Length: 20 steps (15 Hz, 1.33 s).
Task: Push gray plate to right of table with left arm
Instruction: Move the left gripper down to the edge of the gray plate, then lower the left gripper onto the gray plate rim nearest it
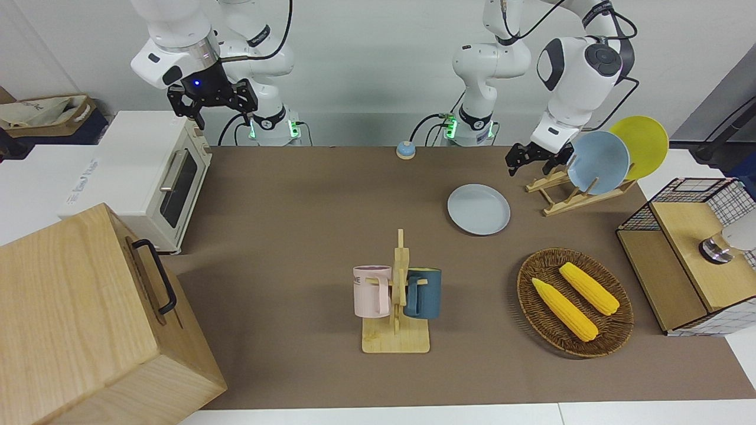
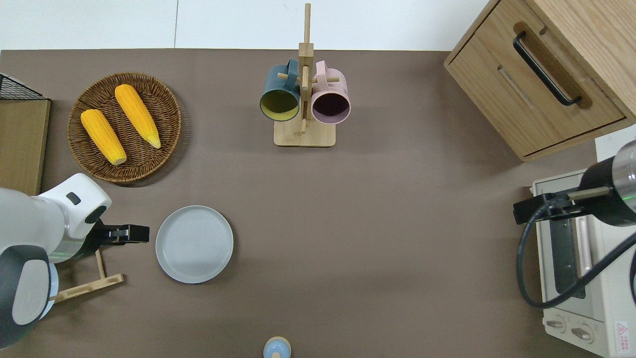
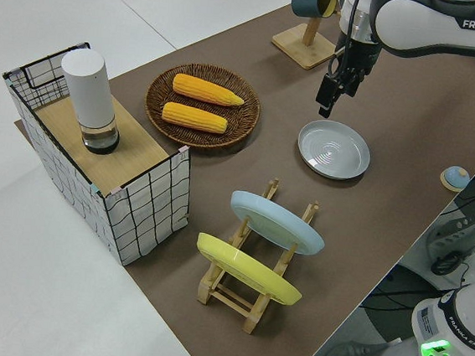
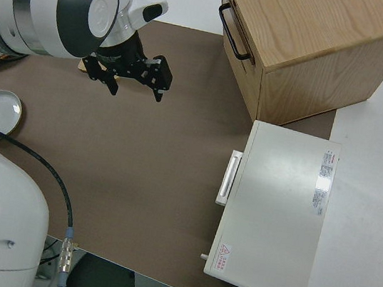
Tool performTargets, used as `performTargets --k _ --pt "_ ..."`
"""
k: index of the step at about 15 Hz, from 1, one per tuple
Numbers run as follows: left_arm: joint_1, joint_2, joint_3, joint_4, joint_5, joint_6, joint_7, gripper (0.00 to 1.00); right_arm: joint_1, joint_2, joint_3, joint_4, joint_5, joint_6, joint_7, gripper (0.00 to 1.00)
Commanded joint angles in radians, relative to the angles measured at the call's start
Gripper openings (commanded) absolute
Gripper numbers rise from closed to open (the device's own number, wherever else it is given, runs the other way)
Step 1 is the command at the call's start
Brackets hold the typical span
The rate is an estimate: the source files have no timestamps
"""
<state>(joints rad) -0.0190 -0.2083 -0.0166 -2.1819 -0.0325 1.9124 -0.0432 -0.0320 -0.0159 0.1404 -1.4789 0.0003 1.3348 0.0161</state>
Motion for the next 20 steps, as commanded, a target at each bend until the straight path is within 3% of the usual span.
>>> performTargets --k 1,12,15,20 --pt "-0.006 -0.042 0.0 -0.09 0.014 0.088 -0.006 0.99 -0.02 -0.002 0.016 0.009 0.004 -0.016 0.013 0.983" --pt "-0.013 -0.033 0.0 -0.252 0.014 0.29 -0.006 0.99 -0.019 -0.002 0.016 0.009 0.004 -0.016 0.013 0.983" --pt "-0.013 -0.017 0.0 -0.271 0.014 0.316 -0.007 0.99 -0.019 -0.002 0.016 0.009 0.004 -0.016 0.012 0.983" --pt "-0.015 0.023 0.0 -0.355 0.014 0.463 -0.007 0.99 -0.019 -0.002 0.016 0.009 0.004 -0.016 0.013 0.983"
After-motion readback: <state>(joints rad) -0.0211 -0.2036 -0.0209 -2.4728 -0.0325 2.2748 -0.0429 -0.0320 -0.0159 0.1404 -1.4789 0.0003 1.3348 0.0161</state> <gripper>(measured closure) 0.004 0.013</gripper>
